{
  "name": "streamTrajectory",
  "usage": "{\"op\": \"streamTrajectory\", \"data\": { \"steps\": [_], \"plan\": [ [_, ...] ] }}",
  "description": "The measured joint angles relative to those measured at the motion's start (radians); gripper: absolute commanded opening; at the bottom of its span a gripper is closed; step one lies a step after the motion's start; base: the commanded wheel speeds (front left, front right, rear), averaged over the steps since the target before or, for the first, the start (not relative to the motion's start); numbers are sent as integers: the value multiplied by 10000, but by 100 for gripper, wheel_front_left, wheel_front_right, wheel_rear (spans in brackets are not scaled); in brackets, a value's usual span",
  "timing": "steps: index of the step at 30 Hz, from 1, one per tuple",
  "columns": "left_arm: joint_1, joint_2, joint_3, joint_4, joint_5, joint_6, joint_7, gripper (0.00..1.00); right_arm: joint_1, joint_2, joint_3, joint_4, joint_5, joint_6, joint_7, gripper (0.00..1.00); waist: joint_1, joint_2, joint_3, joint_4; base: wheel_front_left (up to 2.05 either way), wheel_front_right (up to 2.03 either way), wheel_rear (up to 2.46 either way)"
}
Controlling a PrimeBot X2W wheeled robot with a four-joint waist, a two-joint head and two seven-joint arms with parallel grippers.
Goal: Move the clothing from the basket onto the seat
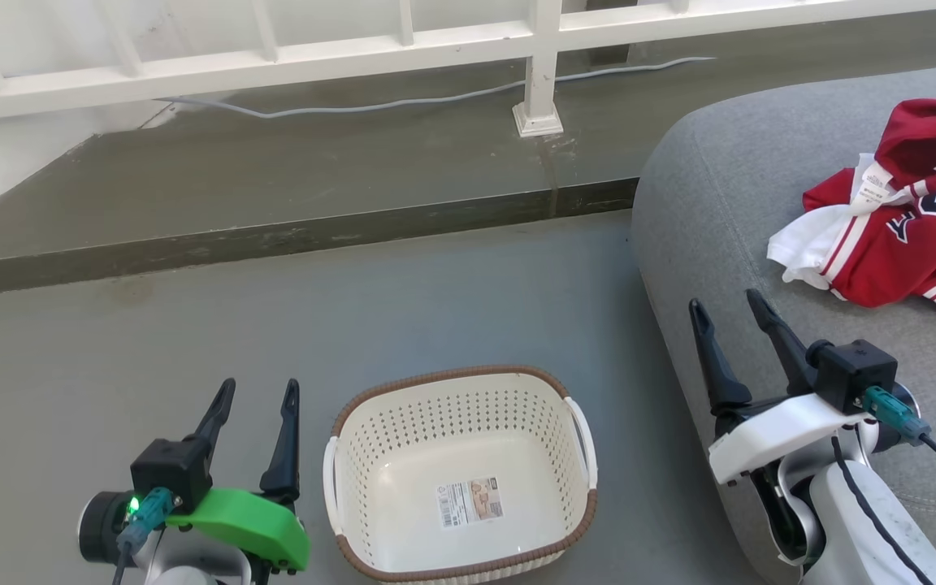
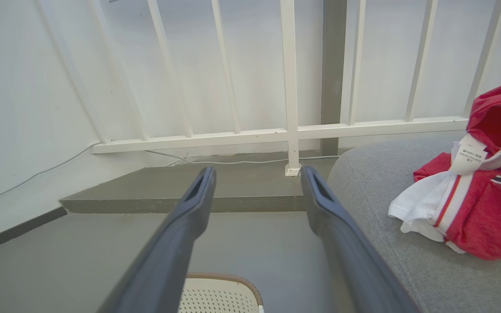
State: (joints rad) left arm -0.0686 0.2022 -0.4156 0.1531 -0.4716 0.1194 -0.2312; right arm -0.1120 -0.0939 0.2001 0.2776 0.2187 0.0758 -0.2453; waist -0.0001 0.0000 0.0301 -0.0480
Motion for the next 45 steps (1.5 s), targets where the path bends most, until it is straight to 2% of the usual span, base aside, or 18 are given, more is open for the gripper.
{"op": "streamTrajectory", "data": {
  "steps": [6,35,41,42,45],
  "plan": [
    [180,-50,196,25,2,0,0,100,125,-29,40,-453,-142,-157,104,100,0,0,-56,-20,0,0,0],
    [296,-311,487,205,192,42,2,100,630,-42,48,-1404,-171,-341,702,100,1,0,-75,98,0,0,0],
    [297,-336,558,203,499,42,2,100,754,-44,50,-1544,-169,-343,792,100,1,0,-38,143,0,0,0],
    [297,-336,558,199,499,42,2,0,801,-46,50,-1553,-169,-347,798,0,1,0,-32,150,0,0,0],
    [354,-389,493,497,495,42,21,0,916,21,67,-1243,-171,-339,802,0,1,0,-30,155,0,0,0]
  ]
}}
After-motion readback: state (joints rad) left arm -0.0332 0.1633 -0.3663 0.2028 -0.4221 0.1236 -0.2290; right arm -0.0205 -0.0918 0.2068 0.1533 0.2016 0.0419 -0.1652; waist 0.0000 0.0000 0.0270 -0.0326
